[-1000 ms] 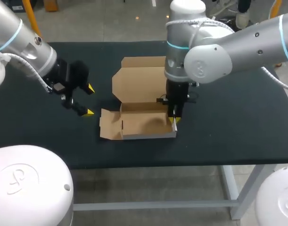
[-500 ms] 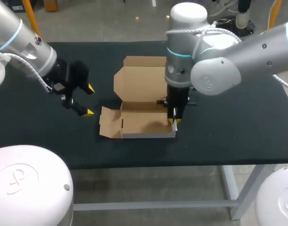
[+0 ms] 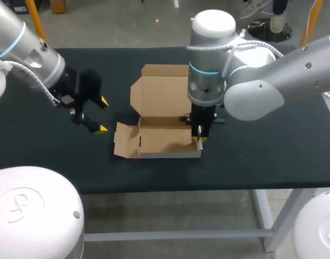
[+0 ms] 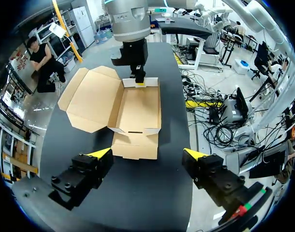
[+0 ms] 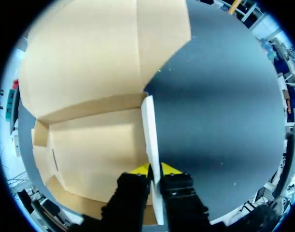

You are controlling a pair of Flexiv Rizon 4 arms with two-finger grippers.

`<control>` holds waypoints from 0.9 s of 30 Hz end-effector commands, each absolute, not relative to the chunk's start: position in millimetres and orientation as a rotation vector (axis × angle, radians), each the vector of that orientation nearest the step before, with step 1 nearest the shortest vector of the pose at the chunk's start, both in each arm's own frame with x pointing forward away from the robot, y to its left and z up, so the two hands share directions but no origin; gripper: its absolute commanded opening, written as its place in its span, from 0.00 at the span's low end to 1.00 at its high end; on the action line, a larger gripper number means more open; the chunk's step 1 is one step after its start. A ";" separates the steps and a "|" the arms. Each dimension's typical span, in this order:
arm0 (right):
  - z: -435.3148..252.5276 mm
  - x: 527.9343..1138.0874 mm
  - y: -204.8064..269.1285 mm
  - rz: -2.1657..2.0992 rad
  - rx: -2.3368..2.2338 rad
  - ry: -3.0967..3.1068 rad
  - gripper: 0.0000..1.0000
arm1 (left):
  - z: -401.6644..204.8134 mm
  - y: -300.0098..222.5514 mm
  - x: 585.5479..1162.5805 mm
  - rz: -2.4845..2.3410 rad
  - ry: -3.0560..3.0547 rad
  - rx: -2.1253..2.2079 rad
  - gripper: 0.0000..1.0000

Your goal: Assemble the packaging by folding the flat box into shape, placing the metal phone stand inside, and closing the box properly

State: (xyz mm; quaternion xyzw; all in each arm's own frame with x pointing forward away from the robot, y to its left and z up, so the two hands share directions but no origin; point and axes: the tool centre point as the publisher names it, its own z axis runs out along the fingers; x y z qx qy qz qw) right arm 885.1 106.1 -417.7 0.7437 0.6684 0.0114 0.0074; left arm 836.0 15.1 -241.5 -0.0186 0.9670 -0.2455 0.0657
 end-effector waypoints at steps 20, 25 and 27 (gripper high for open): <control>-432.1 890.2 102.8 0.077 2.353 2.033 0.16 | -240.6 15.0 835.8 -0.733 2.920 -0.058 1.00; -433.9 893.0 103.5 0.085 2.356 2.031 0.15 | -240.6 15.0 835.8 -0.733 2.920 -0.058 1.00; -434.7 893.8 104.1 0.083 2.355 2.031 0.13 | -240.6 15.0 835.8 -0.733 2.920 -0.058 1.00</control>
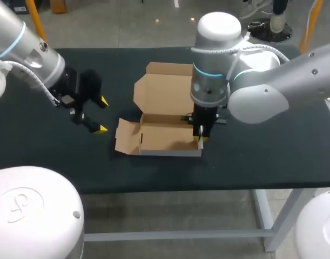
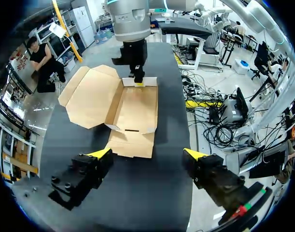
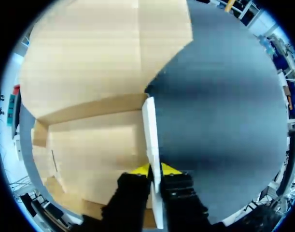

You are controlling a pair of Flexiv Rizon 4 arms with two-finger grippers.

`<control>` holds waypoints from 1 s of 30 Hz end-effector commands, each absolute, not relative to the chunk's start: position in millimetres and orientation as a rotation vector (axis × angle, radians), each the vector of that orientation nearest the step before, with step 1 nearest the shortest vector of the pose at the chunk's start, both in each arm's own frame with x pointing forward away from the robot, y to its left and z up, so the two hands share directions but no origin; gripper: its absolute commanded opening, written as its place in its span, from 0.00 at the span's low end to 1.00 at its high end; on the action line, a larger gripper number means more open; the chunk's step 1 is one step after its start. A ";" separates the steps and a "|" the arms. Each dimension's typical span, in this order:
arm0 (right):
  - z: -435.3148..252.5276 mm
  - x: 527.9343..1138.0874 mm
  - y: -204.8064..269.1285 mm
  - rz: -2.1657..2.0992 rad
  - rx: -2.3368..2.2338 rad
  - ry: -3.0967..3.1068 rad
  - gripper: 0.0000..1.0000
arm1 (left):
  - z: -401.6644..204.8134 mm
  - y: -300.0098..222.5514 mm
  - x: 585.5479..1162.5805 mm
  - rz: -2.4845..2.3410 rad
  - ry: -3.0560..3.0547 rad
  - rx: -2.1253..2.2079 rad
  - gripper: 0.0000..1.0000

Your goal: Assemble the packaging by folding the flat box into shape, placing the metal phone stand inside, and closing the box properly

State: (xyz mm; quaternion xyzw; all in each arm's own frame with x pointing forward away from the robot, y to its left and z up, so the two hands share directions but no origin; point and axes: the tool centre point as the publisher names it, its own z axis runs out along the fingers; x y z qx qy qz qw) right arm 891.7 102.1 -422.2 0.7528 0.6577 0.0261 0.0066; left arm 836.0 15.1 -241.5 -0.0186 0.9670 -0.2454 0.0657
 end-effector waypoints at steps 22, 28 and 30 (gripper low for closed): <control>-424.9 888.4 102.5 0.059 2.154 2.224 0.00 | -240.6 15.0 835.8 -0.733 2.920 -0.058 1.00; -424.0 888.4 99.8 -0.031 2.122 2.234 0.00 | -240.6 15.0 835.8 -0.733 2.920 -0.058 1.00; -423.4 888.6 99.3 -0.064 2.112 2.228 0.00 | -240.6 15.0 835.8 -0.733 2.920 -0.058 1.00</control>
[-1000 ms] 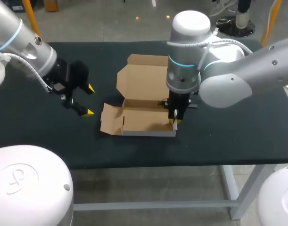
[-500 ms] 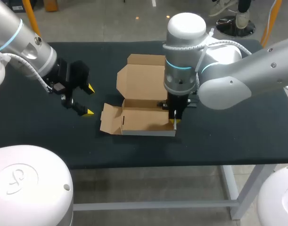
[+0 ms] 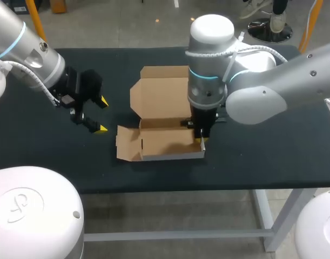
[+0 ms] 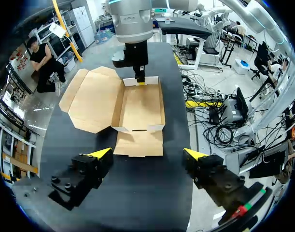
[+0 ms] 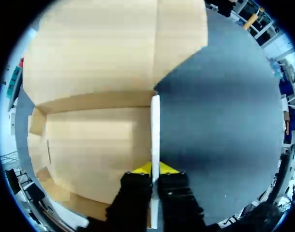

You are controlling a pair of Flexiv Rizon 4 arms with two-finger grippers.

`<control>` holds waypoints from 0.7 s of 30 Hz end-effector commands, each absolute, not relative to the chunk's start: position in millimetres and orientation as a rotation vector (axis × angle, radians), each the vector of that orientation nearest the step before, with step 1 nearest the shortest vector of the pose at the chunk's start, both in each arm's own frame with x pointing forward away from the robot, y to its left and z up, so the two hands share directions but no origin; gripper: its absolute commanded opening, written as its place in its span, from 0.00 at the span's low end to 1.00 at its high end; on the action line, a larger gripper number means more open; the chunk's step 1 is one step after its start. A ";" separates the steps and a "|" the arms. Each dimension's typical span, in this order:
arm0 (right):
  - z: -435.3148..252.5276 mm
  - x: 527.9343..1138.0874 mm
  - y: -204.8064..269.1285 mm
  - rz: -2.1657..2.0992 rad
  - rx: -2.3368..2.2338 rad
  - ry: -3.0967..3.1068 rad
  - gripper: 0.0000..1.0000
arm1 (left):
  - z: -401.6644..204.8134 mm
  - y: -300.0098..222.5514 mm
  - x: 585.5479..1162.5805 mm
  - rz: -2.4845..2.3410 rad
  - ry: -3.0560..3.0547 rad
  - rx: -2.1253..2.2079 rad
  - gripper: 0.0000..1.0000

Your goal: Assemble the packaging by folding the flat box into shape, placing the metal phone stand inside, and closing the box properly

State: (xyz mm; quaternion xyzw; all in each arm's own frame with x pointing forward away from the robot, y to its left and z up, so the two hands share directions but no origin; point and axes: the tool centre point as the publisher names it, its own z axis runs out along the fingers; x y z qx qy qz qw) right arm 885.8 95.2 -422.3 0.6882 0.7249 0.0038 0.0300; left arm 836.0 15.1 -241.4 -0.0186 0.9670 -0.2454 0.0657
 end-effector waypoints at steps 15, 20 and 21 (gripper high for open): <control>-424.4 892.4 100.3 -0.242 2.063 2.089 0.00 | -240.6 15.0 835.8 -0.733 2.920 -0.058 1.00; -422.3 892.2 99.9 -0.230 2.056 2.073 0.00 | -240.6 15.0 835.8 -0.733 2.920 -0.058 1.00; -421.8 892.0 99.7 -0.226 2.055 2.071 0.00 | -240.6 15.0 835.8 -0.733 2.920 -0.058 1.00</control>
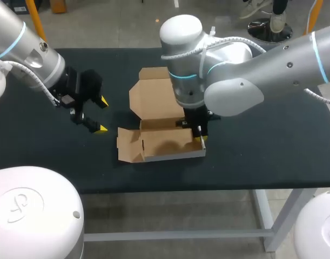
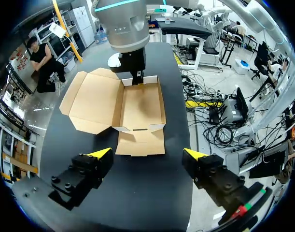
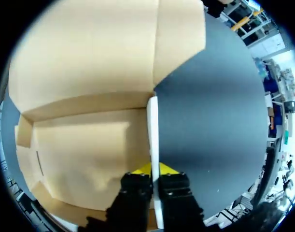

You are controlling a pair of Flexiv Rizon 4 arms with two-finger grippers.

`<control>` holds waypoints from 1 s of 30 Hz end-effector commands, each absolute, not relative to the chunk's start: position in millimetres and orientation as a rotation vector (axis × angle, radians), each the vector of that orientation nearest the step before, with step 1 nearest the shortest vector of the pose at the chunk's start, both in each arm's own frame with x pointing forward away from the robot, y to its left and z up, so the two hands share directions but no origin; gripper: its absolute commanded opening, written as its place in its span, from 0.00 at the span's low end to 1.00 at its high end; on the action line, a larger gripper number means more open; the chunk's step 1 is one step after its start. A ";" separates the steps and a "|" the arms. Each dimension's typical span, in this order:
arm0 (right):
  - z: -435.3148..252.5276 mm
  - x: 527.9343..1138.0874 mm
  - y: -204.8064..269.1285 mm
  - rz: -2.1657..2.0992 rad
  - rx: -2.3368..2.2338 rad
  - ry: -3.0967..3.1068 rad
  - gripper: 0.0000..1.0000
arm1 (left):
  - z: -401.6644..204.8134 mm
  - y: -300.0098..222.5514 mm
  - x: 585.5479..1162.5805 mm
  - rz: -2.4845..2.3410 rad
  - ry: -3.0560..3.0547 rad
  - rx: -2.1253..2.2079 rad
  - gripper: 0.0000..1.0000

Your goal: Assemble the packaging by folding the flat box into shape, placing the metal phone stand inside, and closing the box properly

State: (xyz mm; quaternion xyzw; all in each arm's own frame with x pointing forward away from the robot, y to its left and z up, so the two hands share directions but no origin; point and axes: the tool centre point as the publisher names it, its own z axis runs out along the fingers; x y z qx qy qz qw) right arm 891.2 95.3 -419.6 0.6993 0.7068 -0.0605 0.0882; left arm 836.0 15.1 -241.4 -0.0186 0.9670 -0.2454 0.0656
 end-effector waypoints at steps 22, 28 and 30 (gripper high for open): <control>-416.2 888.6 106.6 0.018 2.111 2.193 0.00 | -240.6 15.0 835.8 -0.733 2.920 -0.058 1.00; -418.2 888.6 109.0 0.022 2.118 2.218 0.00 | -240.6 15.0 835.8 -0.733 2.920 -0.058 1.00; -418.4 888.4 109.4 0.018 2.119 2.219 0.00 | -240.6 15.0 835.8 -0.733 2.920 -0.058 1.00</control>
